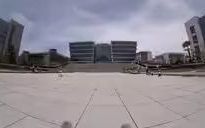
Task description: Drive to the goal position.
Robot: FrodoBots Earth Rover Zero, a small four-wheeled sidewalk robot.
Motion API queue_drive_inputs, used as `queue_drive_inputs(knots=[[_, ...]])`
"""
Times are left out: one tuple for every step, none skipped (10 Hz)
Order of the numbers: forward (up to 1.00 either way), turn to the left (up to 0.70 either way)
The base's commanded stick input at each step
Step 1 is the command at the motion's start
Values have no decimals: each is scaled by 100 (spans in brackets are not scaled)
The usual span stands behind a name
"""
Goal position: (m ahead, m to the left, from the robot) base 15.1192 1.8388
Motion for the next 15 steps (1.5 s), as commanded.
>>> queue_drive_inputs(knots=[[70,0],[70,0],[70,0],[70,0],[70,0],[70,0],[70,0],[70,0],[70,0],[70,0],[70,0],[70,0],[70,0],[70,0],[70,0]])
